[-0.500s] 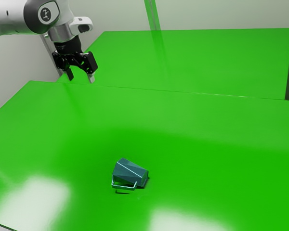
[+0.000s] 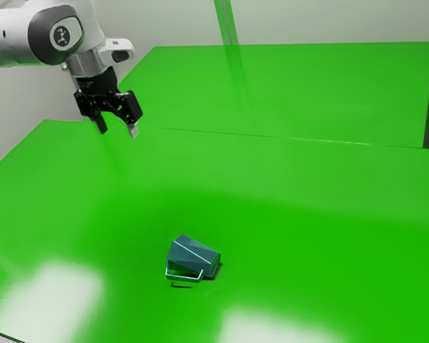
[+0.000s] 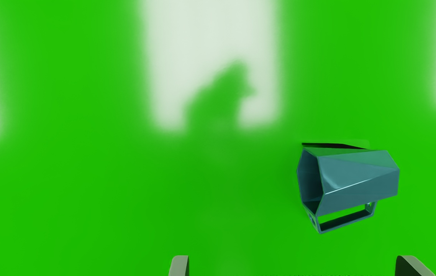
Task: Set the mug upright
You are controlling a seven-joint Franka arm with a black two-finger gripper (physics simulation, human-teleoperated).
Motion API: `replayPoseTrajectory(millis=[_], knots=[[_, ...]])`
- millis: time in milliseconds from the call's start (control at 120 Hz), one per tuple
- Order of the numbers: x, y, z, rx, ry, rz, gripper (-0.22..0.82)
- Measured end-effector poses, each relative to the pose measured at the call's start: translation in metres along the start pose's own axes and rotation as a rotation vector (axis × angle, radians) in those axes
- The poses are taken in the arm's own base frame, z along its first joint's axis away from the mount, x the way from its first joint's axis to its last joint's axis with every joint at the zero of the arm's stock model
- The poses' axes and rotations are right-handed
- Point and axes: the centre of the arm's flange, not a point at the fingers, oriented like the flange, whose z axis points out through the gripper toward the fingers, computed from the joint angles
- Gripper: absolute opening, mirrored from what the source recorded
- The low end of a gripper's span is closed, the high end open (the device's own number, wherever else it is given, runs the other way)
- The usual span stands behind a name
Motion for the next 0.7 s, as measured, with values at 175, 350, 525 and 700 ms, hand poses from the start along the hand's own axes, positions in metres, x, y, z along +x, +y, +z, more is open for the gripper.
replayPoseTrajectory(millis=[175, 350, 525, 700], knots=[[-0.006, -0.005, 0.021, -0.074, 0.023, -0.022, 0.58], [-0.017, -0.008, 0.053, -0.142, 0.033, -0.047, 0.58], [-0.024, -0.009, 0.075, -0.232, 0.061, -0.068, 0.58], [-0.029, -0.016, 0.108, -0.351, 0.082, -0.100, 0.58]])
